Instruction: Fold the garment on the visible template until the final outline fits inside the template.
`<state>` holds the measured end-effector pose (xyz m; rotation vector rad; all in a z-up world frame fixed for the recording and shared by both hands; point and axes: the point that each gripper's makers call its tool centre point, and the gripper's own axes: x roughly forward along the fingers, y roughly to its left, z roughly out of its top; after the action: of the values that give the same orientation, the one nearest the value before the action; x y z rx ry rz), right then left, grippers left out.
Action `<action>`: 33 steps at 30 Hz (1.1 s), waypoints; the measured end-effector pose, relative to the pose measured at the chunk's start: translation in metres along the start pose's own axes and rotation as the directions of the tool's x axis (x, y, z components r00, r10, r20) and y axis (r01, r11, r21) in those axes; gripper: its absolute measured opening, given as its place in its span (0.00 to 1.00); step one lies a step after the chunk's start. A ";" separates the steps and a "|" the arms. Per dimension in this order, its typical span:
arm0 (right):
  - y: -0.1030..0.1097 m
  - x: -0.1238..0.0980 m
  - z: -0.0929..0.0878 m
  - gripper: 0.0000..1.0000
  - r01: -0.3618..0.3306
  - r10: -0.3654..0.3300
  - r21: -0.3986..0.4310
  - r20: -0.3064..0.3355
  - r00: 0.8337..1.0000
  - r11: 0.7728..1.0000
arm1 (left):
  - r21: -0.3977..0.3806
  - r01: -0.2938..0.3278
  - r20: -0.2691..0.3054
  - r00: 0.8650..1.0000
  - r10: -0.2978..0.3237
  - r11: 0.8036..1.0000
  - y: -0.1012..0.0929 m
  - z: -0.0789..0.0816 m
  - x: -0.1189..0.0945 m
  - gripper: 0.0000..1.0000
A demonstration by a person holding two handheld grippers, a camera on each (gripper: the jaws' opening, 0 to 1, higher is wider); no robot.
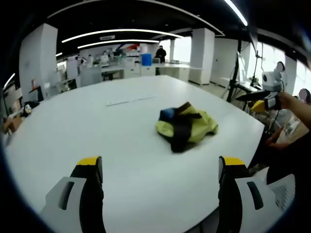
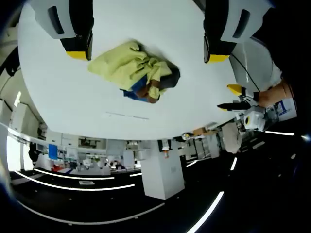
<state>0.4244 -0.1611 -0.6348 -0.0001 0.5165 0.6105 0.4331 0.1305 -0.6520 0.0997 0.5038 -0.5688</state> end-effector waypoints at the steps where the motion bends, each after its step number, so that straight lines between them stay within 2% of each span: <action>1: 0.000 0.000 0.000 0.95 0.002 -0.002 -0.001 0.001 1.000 1.000 | 0.002 0.000 0.002 1.000 0.000 1.000 0.000 0.001 0.000 0.96; 30: 0.000 0.000 -0.002 0.89 -0.003 0.003 0.013 0.004 1.000 1.000 | 0.002 -0.008 0.025 1.000 0.008 1.000 0.005 0.005 -0.001 0.90; 33: 0.000 0.001 -0.002 0.89 -0.006 0.006 0.017 0.009 1.000 1.000 | 0.003 -0.011 0.011 1.000 0.011 1.000 0.007 0.004 0.000 0.90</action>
<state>0.4246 -0.1604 -0.6369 0.0202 0.5132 0.6113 0.4380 0.1355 -0.6490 0.1016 0.4912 -0.5588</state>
